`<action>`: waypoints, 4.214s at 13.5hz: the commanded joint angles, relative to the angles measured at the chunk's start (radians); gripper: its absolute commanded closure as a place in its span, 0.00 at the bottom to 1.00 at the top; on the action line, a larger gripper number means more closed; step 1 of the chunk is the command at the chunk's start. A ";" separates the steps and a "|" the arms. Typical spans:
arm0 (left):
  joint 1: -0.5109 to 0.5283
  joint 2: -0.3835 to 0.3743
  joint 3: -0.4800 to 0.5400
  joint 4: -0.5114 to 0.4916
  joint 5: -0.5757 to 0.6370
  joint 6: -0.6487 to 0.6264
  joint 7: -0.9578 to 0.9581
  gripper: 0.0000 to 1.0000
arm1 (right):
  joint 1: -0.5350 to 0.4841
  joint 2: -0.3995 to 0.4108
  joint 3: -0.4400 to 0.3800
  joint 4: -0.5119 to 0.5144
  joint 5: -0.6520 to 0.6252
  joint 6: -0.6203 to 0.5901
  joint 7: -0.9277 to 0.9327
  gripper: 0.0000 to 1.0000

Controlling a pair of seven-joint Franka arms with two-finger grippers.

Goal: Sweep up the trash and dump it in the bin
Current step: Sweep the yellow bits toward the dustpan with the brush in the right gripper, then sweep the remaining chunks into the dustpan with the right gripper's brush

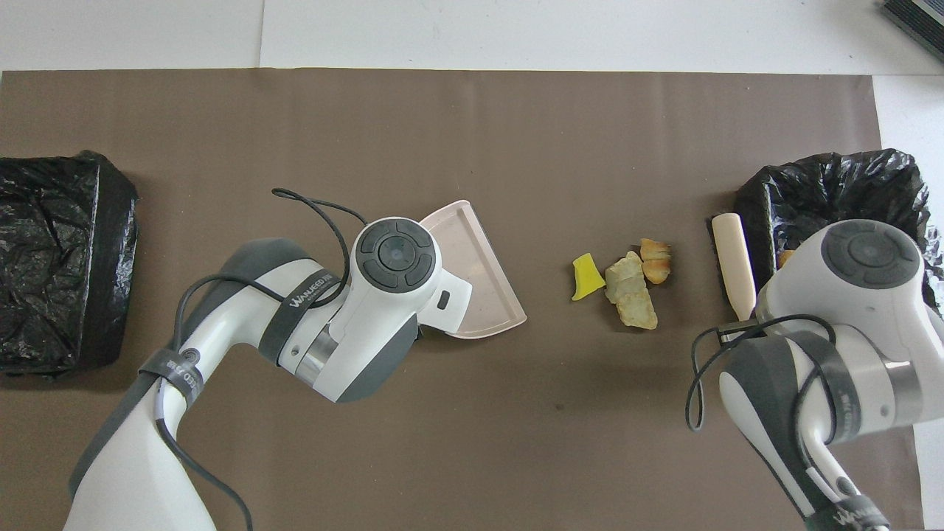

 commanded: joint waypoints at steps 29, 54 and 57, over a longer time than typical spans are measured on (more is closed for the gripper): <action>0.000 -0.076 0.022 -0.053 0.031 0.009 0.044 1.00 | 0.180 -0.005 0.008 0.117 0.224 -0.251 0.120 1.00; 0.049 -0.352 0.017 -0.459 0.061 0.109 0.277 1.00 | 0.625 -0.054 0.016 -0.138 0.988 0.166 0.390 1.00; 0.055 -0.350 0.017 -0.459 0.061 0.109 0.277 1.00 | 0.611 -0.104 0.003 -0.130 0.871 0.052 0.401 1.00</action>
